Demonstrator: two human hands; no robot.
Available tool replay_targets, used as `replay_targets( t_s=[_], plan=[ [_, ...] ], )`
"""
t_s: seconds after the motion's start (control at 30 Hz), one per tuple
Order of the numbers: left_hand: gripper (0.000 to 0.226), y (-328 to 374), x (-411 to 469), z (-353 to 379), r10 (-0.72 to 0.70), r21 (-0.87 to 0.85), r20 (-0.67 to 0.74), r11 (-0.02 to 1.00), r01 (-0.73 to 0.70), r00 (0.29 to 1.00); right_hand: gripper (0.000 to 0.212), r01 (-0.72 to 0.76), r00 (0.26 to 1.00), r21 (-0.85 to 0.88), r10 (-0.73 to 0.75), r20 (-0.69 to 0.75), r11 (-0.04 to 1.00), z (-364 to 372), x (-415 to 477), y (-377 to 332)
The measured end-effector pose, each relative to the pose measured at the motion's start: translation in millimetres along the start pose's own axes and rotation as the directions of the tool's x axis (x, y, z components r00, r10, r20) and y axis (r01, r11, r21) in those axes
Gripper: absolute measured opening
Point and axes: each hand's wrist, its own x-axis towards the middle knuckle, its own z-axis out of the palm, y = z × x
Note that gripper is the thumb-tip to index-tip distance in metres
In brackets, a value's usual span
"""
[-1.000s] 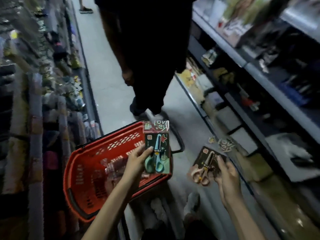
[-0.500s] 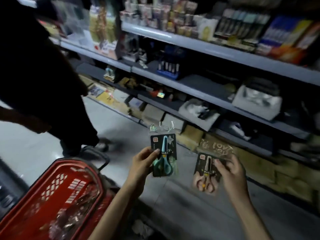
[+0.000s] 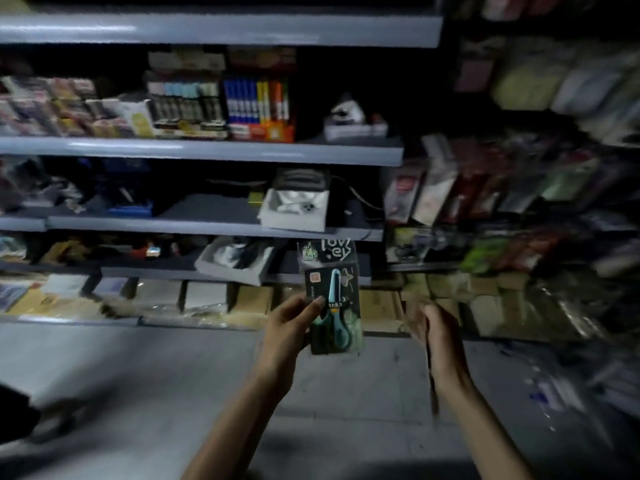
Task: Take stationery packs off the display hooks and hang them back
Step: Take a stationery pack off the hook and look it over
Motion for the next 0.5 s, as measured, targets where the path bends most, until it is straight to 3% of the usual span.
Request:
replay_targets(
  t_s=[0.07,0.23,0.37,0.5],
  plan=[
    [0.015,4.2,5.0,32.8,-0.001,0.012,0.06,1.0,0.001,0.998,0.048,-0.001,1.0,0.009,0.001,0.01,1.0,-26.3,3.7,-13.0],
    [0.023,11.3,18.6,95.2,0.0,0.032,0.166,0.999,-0.006,0.986,0.007,0.095,0.994,-0.076,-0.09,0.065,0.993,-83.0,20.5,-29.5],
    [0.023,19.1,34.7,139.1,-0.002,0.067,0.235,0.998,-0.015,0.972,0.027,0.155,0.986,-0.138,-0.145,0.077,0.978,-113.8,42.8,-39.1],
    [0.019,30.7,57.0,179.9,0.023,0.045,0.266,0.998,-0.036,0.964,0.021,0.214,0.977,-0.124,-0.209,0.051,0.969,-130.6,68.6,-70.0]
  ],
)
